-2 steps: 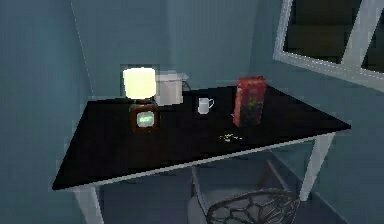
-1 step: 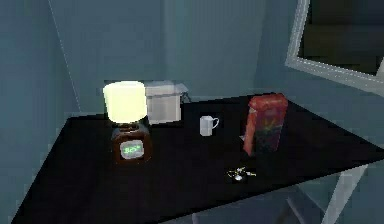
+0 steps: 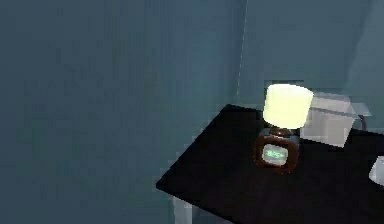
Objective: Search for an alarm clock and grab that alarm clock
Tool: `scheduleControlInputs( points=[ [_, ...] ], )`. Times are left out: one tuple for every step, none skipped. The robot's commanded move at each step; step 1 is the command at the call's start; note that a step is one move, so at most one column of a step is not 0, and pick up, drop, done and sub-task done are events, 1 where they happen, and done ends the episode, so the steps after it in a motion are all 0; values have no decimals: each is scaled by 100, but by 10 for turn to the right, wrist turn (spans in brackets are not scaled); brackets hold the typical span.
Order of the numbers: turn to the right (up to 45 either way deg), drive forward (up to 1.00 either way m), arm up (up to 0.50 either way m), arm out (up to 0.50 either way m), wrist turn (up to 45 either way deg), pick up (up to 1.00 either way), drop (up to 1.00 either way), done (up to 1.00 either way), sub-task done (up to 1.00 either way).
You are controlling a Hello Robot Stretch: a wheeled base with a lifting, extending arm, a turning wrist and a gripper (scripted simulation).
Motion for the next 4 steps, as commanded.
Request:
scheduleControlInputs(
  points=[
    [-450,0,0,0,0,0,0,0,0],
    [-180,0,0,0,0,0,0,0,0],
    [450,0,0,0,0,0,0,0,0],
    [450,0,0,0,0,0,0,0,0]
  ],
)
